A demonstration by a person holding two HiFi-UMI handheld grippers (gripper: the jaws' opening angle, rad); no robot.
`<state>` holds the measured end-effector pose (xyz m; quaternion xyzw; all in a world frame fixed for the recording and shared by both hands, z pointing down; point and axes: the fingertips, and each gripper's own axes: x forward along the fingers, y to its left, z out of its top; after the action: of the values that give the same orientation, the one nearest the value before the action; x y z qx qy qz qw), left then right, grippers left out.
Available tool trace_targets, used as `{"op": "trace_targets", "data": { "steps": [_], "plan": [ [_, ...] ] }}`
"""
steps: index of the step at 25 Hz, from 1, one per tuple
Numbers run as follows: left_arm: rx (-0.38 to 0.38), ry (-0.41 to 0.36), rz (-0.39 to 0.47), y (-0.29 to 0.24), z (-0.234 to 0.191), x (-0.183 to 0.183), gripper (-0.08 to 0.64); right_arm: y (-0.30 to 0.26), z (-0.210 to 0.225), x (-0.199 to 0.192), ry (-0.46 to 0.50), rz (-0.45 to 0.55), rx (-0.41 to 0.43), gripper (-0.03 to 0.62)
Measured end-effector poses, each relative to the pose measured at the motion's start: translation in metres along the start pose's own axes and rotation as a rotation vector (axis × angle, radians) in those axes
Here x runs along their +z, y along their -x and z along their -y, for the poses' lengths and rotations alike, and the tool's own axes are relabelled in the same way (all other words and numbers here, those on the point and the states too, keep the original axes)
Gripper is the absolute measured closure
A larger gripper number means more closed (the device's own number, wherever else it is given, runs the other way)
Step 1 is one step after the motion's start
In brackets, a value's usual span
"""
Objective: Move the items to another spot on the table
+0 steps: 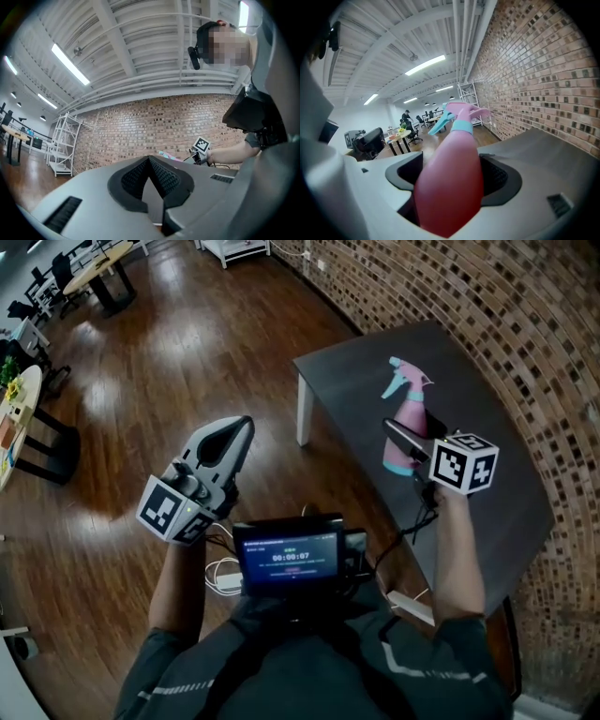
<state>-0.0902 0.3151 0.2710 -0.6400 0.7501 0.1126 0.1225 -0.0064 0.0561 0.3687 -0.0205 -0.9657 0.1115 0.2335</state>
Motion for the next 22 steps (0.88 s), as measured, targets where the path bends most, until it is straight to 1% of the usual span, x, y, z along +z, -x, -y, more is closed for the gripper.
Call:
{"op": "trace_targets", "data": {
  "steps": [2, 5, 10, 14, 16, 19, 22],
  "plan": [
    [-0.044, -0.036, 0.021, -0.002, -0.001, 0.01, 0.566, -0.011, -0.006, 0.008, 0.03, 0.001, 0.018, 0.207],
    [-0.124, -0.054, 0.016, -0.012, -0.003, 0.017, 0.566, -0.027, -0.005, 0.022, 0.065, 0.014, 0.034, 0.207],
    [-0.242, -0.09, -0.016, -0.045, -0.013, 0.031, 0.566, -0.058, 0.008, 0.049, 0.066, 0.027, 0.054, 0.207],
    [-0.296, -0.078, -0.016, -0.074, -0.033, 0.031, 0.566, -0.087, 0.027, 0.063, 0.052, 0.036, 0.053, 0.207],
    [-0.315, -0.065, -0.026, -0.091, -0.048, 0.024, 0.566, -0.102, 0.04, 0.068, 0.032, 0.036, 0.052, 0.207],
    [-0.37, -0.056, -0.043, -0.121, -0.068, 0.013, 0.566, -0.121, 0.062, 0.079, 0.011, 0.037, 0.036, 0.207],
    [-0.407, -0.056, -0.029, -0.157, -0.091, 0.011, 0.566, -0.139, 0.084, 0.095, 0.0, 0.037, 0.023, 0.207]
  ]
}}
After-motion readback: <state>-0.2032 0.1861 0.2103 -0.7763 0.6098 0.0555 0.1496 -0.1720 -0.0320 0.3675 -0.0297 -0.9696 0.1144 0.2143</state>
